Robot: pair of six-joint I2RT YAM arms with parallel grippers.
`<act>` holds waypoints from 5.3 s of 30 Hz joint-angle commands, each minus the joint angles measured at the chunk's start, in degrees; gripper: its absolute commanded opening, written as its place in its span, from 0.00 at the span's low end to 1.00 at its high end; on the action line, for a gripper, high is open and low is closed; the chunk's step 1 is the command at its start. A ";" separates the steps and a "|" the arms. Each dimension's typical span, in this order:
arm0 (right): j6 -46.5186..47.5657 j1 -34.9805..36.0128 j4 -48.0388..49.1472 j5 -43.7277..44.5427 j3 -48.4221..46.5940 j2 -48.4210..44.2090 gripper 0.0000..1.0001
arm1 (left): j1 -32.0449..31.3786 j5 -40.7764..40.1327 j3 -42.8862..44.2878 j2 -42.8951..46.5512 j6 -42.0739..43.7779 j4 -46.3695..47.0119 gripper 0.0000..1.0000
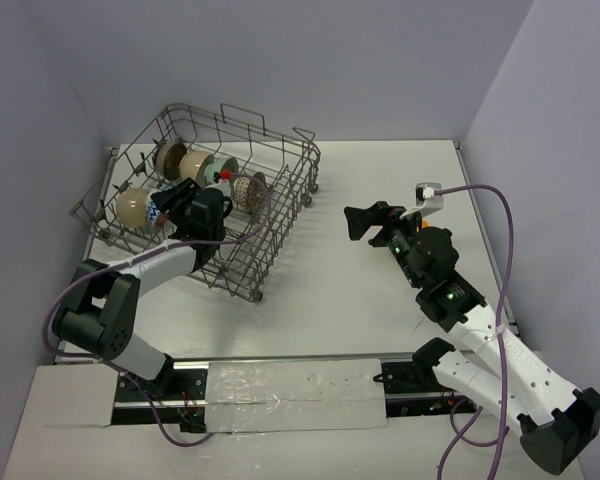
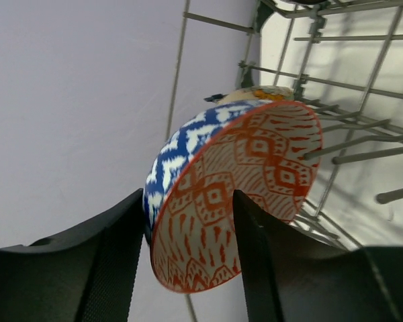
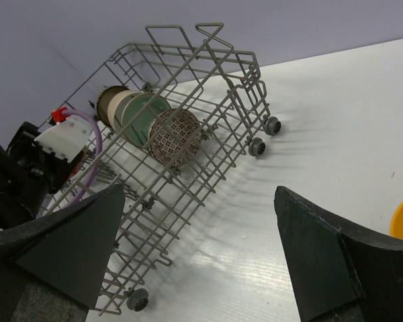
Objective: Load the bowls into the dish rack
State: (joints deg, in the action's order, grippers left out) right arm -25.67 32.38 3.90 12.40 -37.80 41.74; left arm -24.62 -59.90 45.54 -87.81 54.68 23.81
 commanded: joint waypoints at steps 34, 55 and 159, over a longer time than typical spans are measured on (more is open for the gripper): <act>0.97 0.23 0.67 -3.70 -3.06 3.17 1.00 | 1.50 22.46 16.33 8.44 -45.09 -35.67 0.94; -12.91 -24.64 -30.18 11.15 -12.47 21.97 0.88 | 9.50 49.95 12.48 30.41 -72.77 -33.13 0.99; 2.90 12.62 3.84 5.17 -12.39 10.91 0.86 | -27.24 7.46 31.19 21.62 -70.16 -45.51 0.00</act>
State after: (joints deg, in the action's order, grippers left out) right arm -24.21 44.53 6.98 17.96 -50.96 54.68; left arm -52.97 -37.32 76.07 -70.94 -21.91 -19.73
